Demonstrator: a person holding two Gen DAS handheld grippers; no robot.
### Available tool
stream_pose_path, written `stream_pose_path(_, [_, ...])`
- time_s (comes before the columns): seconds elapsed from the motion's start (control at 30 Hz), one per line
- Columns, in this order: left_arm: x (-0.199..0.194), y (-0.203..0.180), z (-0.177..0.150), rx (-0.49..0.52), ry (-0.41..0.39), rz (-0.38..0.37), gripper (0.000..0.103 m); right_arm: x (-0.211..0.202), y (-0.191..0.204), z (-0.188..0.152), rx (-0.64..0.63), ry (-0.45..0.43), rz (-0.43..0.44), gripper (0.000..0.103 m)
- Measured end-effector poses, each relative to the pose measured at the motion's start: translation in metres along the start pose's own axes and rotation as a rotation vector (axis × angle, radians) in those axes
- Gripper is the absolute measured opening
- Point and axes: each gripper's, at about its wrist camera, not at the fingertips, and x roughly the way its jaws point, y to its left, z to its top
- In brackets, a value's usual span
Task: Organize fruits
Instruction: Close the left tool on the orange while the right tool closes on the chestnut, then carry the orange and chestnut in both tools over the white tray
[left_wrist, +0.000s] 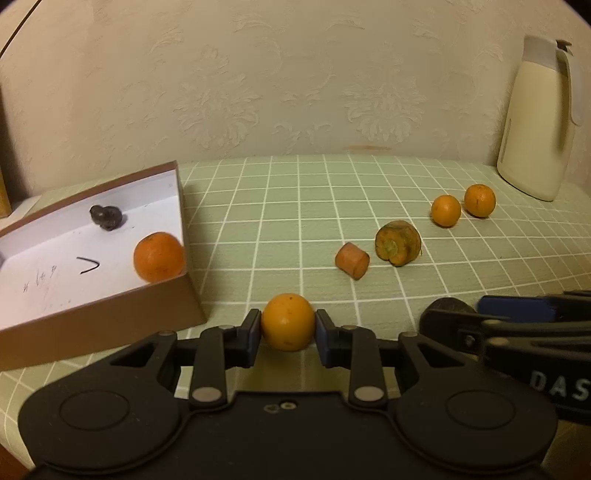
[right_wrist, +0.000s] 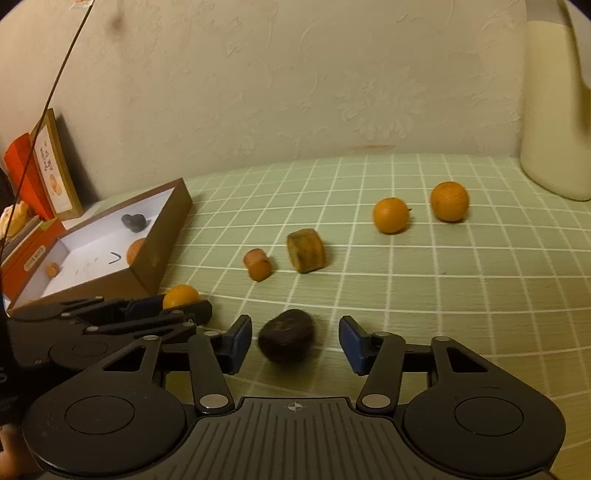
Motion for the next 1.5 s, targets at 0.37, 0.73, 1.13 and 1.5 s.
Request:
stream_pose_path(0.37, [-0.015,0.014,-0.01,-0.019,-0.002,0.027,0.021,0.012,0.014,-0.002,-0.009,0.041,-0.017,0.035])
stream_pose_path(0.73, [-0.036,0.034,-0.014,-0.061,-0.022,0.068,0.021,0.004,0.023,-0.001,-0.028,-0.026,-0.041,0.033])
stream_pose_path(1.13, [-0.076,0.075,-0.006,-0.137,-0.071,0.148,0.021,-0.022,0.067,0.015,-0.082,-0.145,0.031,0.033])
stream_pose_path(1.5, [-0.132,0.119,0.005,-0.187,-0.164,0.236,0.021,-0.051,0.128,0.024,-0.194,-0.271,0.139,0.033])
